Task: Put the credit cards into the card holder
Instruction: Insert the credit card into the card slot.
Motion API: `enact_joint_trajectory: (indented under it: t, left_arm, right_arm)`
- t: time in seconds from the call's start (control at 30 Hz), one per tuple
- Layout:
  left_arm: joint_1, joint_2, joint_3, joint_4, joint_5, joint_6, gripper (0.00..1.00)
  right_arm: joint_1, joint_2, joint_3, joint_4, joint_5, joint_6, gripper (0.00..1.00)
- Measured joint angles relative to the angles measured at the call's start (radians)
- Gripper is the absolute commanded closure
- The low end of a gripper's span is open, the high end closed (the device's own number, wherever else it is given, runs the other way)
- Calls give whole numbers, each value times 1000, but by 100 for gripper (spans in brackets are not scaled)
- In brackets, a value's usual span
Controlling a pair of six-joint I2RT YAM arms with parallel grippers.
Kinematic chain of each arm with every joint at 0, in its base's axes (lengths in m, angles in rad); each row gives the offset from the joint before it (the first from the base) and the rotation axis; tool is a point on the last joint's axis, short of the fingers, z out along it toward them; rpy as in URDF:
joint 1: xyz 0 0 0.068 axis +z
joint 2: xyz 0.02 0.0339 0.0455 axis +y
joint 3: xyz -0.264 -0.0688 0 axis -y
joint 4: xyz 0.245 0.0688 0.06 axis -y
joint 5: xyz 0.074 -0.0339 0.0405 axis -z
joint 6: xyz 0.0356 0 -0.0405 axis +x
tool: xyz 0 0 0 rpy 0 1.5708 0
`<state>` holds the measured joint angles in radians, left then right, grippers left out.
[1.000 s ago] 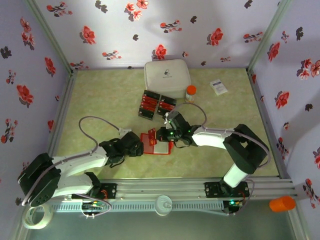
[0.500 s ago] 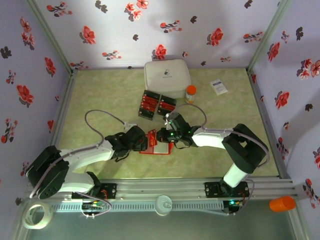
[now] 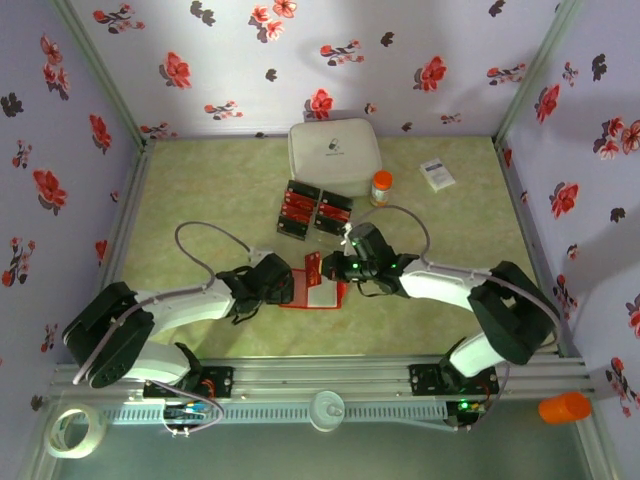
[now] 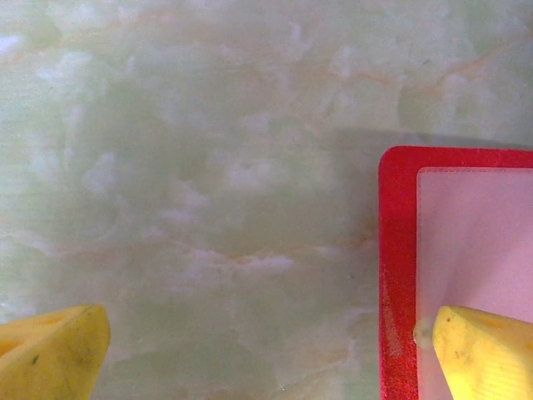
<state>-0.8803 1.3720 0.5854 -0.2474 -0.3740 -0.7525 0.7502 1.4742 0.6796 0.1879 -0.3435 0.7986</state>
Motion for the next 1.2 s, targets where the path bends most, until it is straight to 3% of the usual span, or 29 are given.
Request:
enact_joint_trajectory:
  t: [0.53, 1.2]
  left_arm:
    - [0, 2, -39, 13, 0, -35, 0]
    - [0, 5, -39, 16, -1, -35, 0]
  right_arm:
    - [-4, -21, -136, 200, 6, 127, 100]
    - [19, 52, -200, 362, 53, 169, 100]
